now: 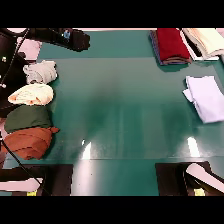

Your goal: Fold the shirts.

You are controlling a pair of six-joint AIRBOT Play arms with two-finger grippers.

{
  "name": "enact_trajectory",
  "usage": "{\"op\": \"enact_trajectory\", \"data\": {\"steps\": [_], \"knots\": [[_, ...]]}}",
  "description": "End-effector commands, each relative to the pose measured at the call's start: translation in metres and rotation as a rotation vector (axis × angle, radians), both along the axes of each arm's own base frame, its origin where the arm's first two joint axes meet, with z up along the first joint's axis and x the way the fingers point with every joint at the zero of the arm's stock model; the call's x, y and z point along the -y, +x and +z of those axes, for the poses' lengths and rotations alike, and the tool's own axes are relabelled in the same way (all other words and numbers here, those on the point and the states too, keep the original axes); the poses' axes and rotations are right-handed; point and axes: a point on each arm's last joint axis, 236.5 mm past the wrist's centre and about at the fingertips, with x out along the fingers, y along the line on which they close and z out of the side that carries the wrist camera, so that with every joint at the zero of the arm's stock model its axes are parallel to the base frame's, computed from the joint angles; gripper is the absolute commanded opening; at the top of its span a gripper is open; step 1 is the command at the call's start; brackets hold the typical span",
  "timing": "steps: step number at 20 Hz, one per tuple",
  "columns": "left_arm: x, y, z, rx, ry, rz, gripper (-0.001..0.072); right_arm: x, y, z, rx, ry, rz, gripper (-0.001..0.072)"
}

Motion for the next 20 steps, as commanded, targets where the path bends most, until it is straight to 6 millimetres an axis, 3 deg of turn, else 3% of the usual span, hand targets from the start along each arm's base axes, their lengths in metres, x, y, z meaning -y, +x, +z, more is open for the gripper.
{"op": "enact_trajectory", "data": {"steps": [1, 3, 6, 11, 12, 13, 16, 20], "knots": [[0.0, -0.002, -0.002, -0.009, 0.006, -0.003, 0.0028, -0.008, 0.01, 0.034, 0.03, -0.004, 0.014, 0.0457], [0.0, -0.002, -0.003, -0.012, 0.008, -0.004, 0.0028, -0.047, 0.04, 0.049, 0.124, 0.078, 0.094, 0.0456], [-0.001, -0.004, -0.004, -0.02, 0.012, -0.007, 0.0028, -0.13, 0.075, 0.066, 0.235, 0.198, 0.266, 0.0456], [0.001, 0.004, 0.006, 0.024, -0.014, 0.007, 0.0028, -0.252, 0.085, 0.075, 0.252, 0.219, 0.581, 0.043], [0.001, 0.006, 0.008, 0.035, -0.02, 0.01, 0.0028, -0.271, 0.085, 0.078, 0.263, 0.219, 0.63, 0.025], [0.001, 0.008, 0.011, 0.047, -0.027, 0.014, 0.0028, -0.288, 0.084, 0.081, 0.273, 0.217, 0.676, 0.0024], [0.002, 0.013, 0.017, 0.076, -0.043, 0.023, 0.0028, -0.325, 0.081, 0.087, 0.295, 0.22, 0.773, 0.0015], [0.003, 0.019, 0.028, 0.12, -0.069, 0.036, 0.0028, -0.341, 0.077, 0.087, 0.292, 0.227, 0.815, 0.0014]]}}
